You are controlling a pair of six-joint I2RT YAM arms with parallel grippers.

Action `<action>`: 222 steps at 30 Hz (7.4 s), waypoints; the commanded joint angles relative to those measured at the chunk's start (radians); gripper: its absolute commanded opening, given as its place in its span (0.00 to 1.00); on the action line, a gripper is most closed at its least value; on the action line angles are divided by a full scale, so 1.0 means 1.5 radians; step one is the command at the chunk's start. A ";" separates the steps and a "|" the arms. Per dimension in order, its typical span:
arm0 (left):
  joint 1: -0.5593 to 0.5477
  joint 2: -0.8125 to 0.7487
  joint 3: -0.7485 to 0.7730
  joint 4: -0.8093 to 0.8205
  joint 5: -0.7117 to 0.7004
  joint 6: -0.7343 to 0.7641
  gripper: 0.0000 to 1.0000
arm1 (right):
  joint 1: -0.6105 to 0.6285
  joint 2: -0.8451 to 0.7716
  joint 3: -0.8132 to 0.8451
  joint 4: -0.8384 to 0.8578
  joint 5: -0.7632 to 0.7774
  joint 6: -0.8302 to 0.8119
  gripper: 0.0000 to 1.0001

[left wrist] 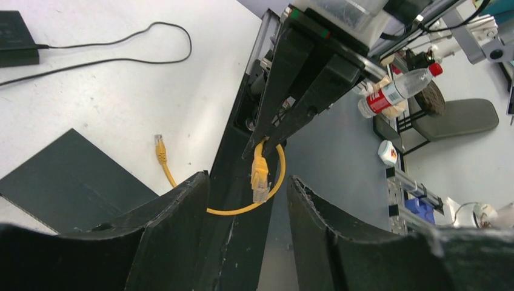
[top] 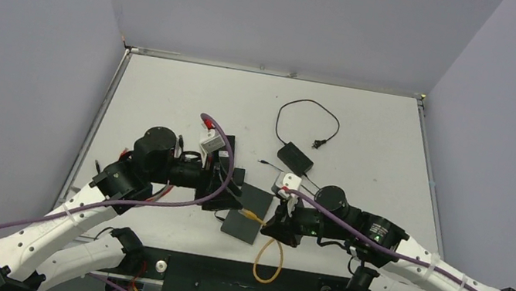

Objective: Insert the plug into the switch port
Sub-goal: Pick up the connector from the center of the board, then insert the connector into the switch port.

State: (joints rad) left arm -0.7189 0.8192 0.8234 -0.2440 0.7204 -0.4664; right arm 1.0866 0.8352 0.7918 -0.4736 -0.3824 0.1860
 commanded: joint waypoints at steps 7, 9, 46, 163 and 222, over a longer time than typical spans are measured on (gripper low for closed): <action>-0.002 -0.022 0.035 -0.062 0.066 0.084 0.47 | -0.028 0.027 0.035 0.024 -0.105 0.013 0.00; -0.002 -0.022 0.037 -0.069 0.067 0.089 0.46 | -0.034 0.037 0.039 0.024 -0.109 0.012 0.00; -0.002 -0.015 0.018 -0.095 0.061 0.115 0.09 | -0.055 0.087 0.055 0.069 -0.145 0.030 0.00; 0.178 0.020 -0.175 0.202 -0.113 -0.212 0.46 | 0.341 -0.044 -0.172 0.294 0.356 0.024 0.00; 0.177 0.230 -0.229 0.078 -0.195 -0.132 0.45 | 0.286 0.362 -0.160 0.271 0.570 0.302 0.00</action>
State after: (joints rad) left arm -0.4606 1.1534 0.4797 -0.1390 0.4442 -0.6827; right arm 1.5070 1.3548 0.5129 -0.1680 0.4828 0.6876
